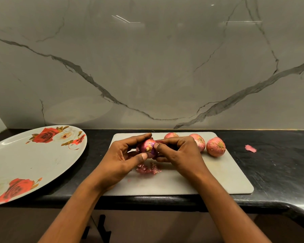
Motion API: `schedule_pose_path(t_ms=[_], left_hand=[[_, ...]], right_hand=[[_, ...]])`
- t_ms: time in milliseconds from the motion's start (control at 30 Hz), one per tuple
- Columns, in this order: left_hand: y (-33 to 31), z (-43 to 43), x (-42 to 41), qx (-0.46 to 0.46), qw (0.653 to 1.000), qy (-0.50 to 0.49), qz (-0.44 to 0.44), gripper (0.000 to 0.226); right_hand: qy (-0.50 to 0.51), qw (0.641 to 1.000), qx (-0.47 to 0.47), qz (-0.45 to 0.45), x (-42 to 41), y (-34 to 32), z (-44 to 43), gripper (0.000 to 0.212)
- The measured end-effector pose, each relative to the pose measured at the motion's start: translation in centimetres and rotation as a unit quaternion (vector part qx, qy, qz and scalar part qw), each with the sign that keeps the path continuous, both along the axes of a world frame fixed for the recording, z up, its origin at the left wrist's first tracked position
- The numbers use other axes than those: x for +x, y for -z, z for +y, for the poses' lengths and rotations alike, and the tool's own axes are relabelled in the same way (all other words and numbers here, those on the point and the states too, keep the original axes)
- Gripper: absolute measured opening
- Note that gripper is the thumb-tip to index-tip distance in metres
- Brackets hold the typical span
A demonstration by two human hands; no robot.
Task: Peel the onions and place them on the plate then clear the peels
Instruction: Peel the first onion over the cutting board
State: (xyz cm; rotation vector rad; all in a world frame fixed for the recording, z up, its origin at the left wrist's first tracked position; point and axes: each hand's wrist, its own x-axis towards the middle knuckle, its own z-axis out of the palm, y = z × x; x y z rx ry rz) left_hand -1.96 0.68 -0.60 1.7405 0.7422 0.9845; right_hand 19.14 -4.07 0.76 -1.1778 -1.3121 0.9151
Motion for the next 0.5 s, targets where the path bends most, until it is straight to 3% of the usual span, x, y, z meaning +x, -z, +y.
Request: schedule_pose_path(t_ms=[367, 500], left_hand=[[0.33, 0.47, -0.28, -0.01, 1.0, -0.006, -0.026, 0.058], [0.31, 0.44, -0.1, -0.007, 1.0, -0.014, -0.027, 0.058]], right_hand=[[-0.016, 1.0, 0.012, 0.022, -0.1, 0.0, -0.15, 0.031], [-0.006, 1.0, 0.015, 0.023, -0.09, -0.11, -0.22, 0.022]])
